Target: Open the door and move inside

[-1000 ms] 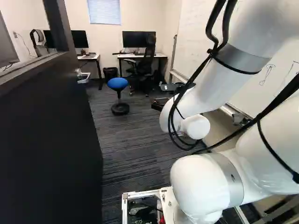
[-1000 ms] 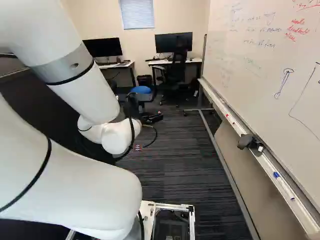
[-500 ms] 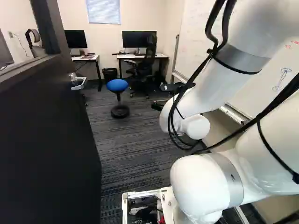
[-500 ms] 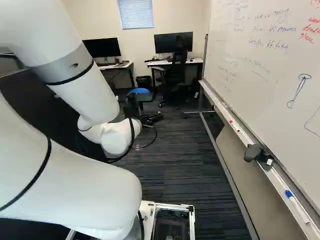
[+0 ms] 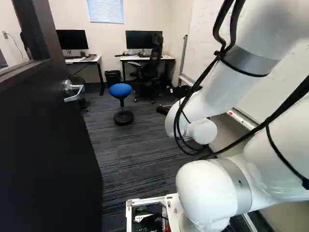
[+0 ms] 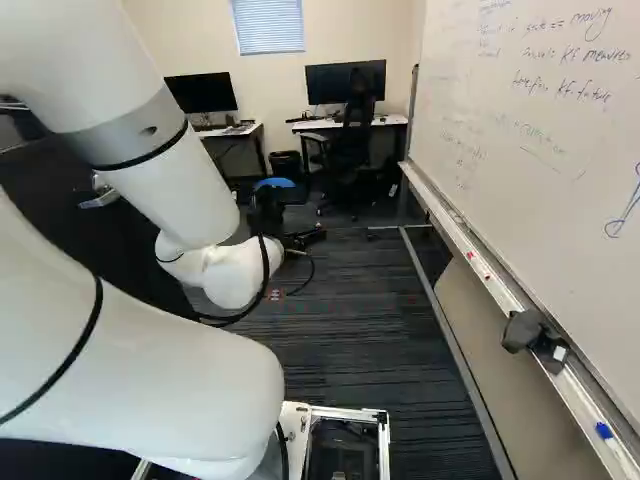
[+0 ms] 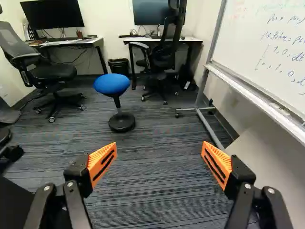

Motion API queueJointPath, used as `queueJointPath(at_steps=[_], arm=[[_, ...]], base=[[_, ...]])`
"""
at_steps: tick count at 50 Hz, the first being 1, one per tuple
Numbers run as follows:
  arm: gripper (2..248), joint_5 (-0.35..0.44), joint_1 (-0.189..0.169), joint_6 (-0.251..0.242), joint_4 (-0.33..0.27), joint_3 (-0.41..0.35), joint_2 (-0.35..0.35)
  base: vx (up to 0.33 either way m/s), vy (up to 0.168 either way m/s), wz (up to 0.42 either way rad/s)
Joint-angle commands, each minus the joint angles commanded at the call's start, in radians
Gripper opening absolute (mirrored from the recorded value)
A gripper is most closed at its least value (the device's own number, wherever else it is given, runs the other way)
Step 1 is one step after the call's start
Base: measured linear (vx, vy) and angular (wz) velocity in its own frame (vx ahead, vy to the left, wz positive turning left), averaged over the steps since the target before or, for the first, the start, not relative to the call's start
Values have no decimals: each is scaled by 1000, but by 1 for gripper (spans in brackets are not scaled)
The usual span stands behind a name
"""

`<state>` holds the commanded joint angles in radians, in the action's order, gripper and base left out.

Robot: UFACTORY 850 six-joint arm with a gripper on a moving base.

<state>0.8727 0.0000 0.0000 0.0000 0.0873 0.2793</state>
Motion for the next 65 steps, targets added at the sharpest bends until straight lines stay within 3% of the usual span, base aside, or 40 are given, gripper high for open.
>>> queueJointPath(at_steps=[65], arm=[[247,0,0,0,0,0,0]], base=[[176,5,-12]])
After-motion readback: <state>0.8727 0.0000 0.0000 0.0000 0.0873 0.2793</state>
